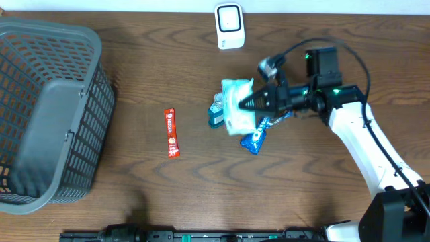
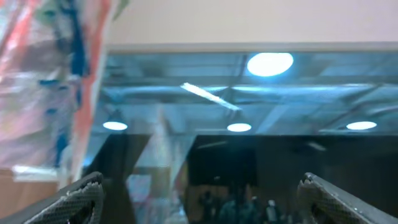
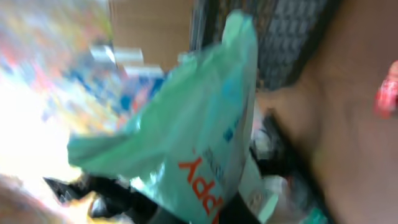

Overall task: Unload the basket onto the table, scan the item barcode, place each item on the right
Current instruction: 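Lift wipes pack with right gripper and carry it toward the scanner, then hold wipes pack in front of the white scanner with right gripper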

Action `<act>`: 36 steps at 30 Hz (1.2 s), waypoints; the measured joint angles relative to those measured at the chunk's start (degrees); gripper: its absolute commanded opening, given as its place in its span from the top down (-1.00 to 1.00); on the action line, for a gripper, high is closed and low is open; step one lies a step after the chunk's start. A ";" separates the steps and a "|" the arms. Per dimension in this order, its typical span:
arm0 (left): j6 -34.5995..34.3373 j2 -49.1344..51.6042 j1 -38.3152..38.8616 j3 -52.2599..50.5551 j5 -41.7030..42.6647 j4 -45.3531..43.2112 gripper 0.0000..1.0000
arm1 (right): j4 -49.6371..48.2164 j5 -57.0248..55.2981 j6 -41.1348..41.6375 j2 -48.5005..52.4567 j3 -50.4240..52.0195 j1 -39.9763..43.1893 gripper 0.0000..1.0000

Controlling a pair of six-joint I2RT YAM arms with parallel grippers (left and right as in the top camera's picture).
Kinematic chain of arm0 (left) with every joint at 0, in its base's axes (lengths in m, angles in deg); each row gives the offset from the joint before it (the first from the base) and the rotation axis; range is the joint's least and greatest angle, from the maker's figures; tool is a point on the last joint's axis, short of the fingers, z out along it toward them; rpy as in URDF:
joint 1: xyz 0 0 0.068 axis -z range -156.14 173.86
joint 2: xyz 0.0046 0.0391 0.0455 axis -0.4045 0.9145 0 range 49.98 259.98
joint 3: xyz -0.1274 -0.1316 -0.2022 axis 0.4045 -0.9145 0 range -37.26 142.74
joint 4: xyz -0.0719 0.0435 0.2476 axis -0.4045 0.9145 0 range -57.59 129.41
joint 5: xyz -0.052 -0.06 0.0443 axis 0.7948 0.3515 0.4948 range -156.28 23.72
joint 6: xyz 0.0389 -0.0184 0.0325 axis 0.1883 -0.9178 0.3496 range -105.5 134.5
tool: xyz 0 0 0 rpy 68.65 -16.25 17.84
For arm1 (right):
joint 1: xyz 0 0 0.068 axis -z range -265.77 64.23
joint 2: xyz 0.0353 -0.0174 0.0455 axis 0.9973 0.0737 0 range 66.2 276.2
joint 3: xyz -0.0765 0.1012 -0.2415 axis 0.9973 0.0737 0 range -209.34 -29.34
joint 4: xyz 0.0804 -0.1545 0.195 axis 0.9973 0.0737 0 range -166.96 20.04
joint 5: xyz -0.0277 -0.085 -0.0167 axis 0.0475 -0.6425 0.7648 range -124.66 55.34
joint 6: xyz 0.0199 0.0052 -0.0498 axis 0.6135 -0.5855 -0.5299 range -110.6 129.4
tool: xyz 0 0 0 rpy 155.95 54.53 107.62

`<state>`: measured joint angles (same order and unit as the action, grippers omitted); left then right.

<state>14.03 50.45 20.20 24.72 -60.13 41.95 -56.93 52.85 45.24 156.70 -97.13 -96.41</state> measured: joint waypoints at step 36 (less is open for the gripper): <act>-1.05 0.00 -0.11 -14.45 6.93 3.80 -0.97 | -40.46 -31.32 21.27 3.39 -0.79 5.95 0.97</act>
<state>12.98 50.45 20.09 10.27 -53.20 45.76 -97.39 21.53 66.50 160.08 -97.92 -90.46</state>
